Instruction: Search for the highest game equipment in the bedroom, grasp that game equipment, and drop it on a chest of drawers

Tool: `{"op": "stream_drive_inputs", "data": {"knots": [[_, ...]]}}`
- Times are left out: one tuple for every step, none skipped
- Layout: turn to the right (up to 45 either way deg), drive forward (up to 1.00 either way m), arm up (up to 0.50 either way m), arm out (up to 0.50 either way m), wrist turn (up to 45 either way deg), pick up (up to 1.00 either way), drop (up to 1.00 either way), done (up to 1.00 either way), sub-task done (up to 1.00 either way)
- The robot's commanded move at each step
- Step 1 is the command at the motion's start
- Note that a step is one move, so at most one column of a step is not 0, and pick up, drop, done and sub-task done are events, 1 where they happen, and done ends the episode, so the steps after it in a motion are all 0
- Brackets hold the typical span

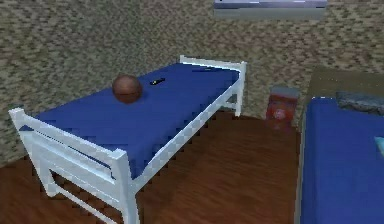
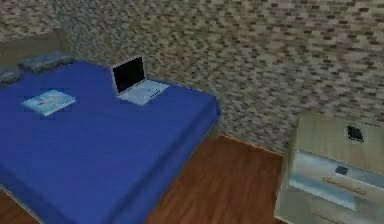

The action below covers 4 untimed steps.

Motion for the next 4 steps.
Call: {"op": "stream_drive_inputs", "data": {"knots": [[0.0,0.35,0.00,0.00,0.0,0.00,0.00,0.00,0.00],[-45.0,0.00,0.00,0.00,0.0,0.00,0.00,0.00,0.00],[-45.0,0.00,0.00,0.00,0.0,0.00,0.00,0.00,0.00],[-21.0,0.00,0.00,0.00,0.0,0.00,0.00,0.00,0.00]]}}
